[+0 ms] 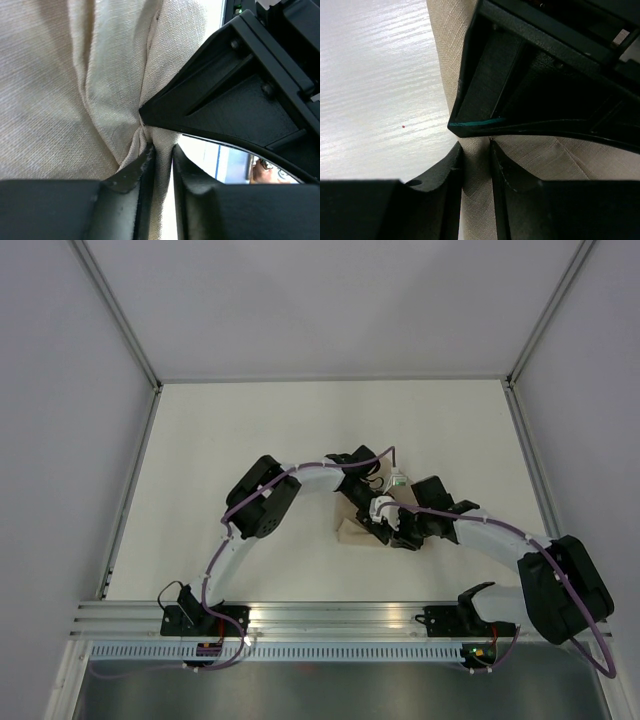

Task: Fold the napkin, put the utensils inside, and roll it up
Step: Roll the napkin at the center of the board.

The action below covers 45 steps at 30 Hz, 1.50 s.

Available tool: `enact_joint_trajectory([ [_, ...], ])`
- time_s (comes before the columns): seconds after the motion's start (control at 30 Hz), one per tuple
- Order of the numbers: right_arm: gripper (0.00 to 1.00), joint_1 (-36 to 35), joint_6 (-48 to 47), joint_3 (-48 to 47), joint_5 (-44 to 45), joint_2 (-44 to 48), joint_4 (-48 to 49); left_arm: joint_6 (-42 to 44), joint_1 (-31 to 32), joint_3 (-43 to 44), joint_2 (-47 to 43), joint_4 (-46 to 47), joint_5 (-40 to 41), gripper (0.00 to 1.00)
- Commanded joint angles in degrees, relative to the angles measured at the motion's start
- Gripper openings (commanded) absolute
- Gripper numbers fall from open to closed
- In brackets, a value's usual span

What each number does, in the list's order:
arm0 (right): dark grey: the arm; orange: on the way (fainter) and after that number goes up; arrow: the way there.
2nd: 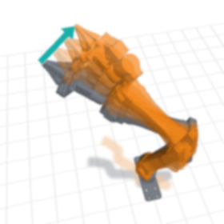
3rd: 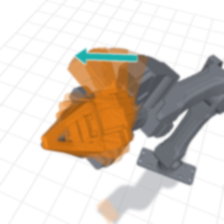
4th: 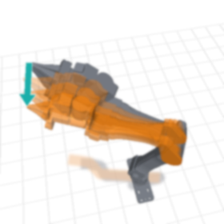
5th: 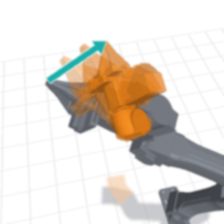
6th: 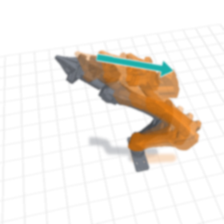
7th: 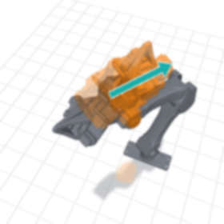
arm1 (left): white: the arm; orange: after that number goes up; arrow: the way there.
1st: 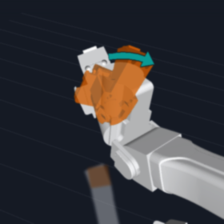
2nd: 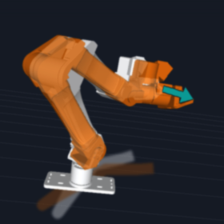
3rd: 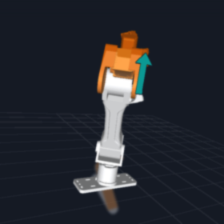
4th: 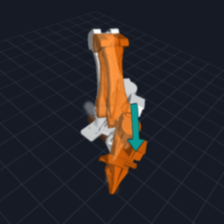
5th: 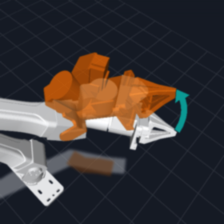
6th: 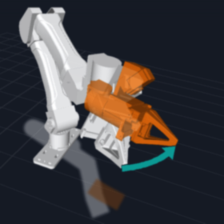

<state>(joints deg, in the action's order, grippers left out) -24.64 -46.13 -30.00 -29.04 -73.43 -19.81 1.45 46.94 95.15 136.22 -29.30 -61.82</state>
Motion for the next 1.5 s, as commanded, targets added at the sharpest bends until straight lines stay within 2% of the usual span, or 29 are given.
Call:
enact_joint_trajectory([
  [0.0,0.05,-0.3,-0.4,-0.6,-2.2,-4.1,0.6,-3.0,-0.8,-4.2,1.5,2.0,10.5,0.3],
  [0.17,0.01,-0.4,-1.2,-1.5,-3.8,-7.4,-0.5,-8.9,-3.1,-7.6,-3.3,10.8,9.4,0.33],
  [0.33,0.01,-0.3,-2.5,-2.7,-4.5,-10.6,-2.3,-14.9,-6.1,-11.3,-8.7,19.3,10.6,0.34],
  [0.5,0.0,0.2,-4.5,-5.6,-5.6,-14.7,-5.9,-19.0,-9.4,-14.5,-11.6,23.8,12.7,0.34],
  [0.83,0.0,4.2,-13.0,-23.8,-9.5,-31.1,-21.2,-27.1,-15.3,-24.8,-18.6,40.9,17.2,0.33],
  [0.97,0.0,6.8,-17.0,-32.6,-11.1,-38.2,-32.0,-29.8,-17.1,-34.1,-25.0,52.5,21.1,0.33],
  [1.1,0.0,7.9,-19.1,-40.3,-11.3,-46.1,-39.1,-26.7,-17.3,-42.4,-33.5,61.7,27.4,0.33],
  [1.13,0.0,8.1,-19.3,-42.7,-11.5,-47.2,-40.1,-25.7,-17.1,-44.2,-34.5,66.3,28.4,0.33],
  [1.23,0.01,8.9,-19.5,-46.1,-11.7,-50.7,-43.6,-21.6,-15.7,-50.0,-36.9,71.0,29.9,0.36],
  [1.33,0.0,9.4,-18.8,-47.4,-11.8,-52.3,-44.2,-10.3,-11.5,-53.6,-38.8,71.0,33.4,0.38],
  [1.47,0.01,9.6,-17.8,-48.3,-11.7,-53.8,-44.5,5.8,-3.3,-53.7,-40.0,64.6,41.5,0.4],
])
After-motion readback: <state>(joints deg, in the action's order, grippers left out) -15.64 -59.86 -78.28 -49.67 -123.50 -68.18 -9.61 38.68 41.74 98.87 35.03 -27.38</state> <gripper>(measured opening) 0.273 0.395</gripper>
